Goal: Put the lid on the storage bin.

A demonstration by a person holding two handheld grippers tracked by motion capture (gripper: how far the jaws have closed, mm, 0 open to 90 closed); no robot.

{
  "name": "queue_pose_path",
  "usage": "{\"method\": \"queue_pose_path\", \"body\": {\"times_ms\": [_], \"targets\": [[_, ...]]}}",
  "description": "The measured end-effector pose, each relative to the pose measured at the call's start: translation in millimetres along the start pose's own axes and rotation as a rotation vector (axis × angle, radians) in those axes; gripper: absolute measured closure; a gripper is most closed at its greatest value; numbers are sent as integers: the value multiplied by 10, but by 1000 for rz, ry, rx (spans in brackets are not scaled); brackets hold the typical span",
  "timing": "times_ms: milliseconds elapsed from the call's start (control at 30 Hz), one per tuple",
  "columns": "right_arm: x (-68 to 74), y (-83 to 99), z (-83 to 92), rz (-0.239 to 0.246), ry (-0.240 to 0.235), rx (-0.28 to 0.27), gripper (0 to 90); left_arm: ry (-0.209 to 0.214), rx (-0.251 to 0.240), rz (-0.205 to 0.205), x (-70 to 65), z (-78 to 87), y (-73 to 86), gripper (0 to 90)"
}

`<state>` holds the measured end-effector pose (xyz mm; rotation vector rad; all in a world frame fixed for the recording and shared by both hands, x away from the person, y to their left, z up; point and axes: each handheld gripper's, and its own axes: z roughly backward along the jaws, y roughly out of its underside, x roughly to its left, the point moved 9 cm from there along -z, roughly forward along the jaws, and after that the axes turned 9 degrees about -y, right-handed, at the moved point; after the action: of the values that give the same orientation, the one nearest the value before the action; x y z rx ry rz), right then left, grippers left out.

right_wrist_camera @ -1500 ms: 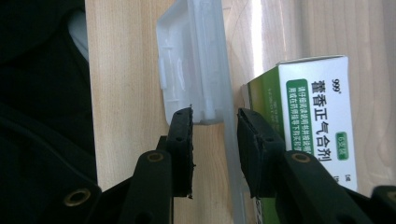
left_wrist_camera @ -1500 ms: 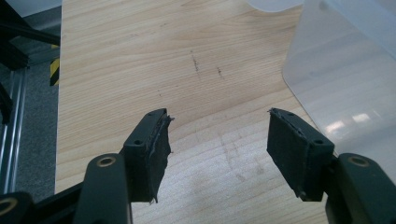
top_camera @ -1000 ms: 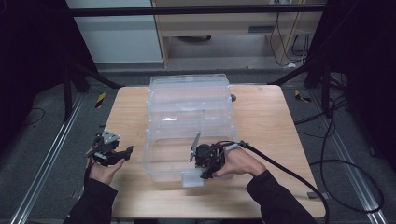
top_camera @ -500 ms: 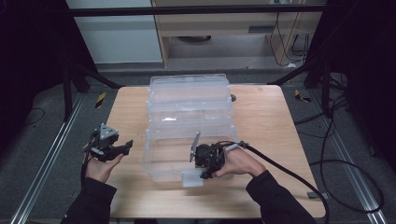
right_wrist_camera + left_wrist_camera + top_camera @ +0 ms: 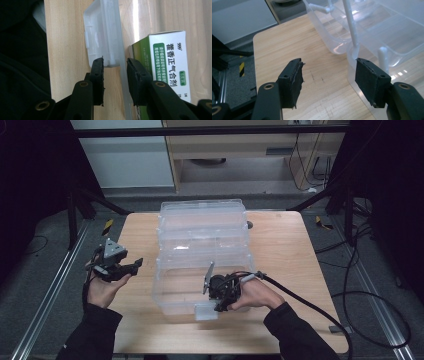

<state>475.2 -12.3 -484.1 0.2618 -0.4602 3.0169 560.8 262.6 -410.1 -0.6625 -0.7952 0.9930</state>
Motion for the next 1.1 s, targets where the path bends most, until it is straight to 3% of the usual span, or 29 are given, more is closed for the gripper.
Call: {"method": "queue_pose_path", "body": {"times_ms": [200, 267, 600, 933, 1100], "targets": [[2, 0, -2, 7, 6, -5, 677, 20, -11, -54, -34, 42, -164, 381], [2, 0, -2, 9, 6, -5, 678, 13, -9, -92, -46, 51, -218, 381], [4, 1, -1, 19, 11, -3, 679, 40, -27, -146, -114, 80, -418, 384], [8, 2, 0, 24, 15, 2, 679, 74, -34, -281, -281, 47, -627, 395], [10, 2, 1, 23, 15, 3, 680, 86, -35, -304, -333, 19, -706, 395]]}}
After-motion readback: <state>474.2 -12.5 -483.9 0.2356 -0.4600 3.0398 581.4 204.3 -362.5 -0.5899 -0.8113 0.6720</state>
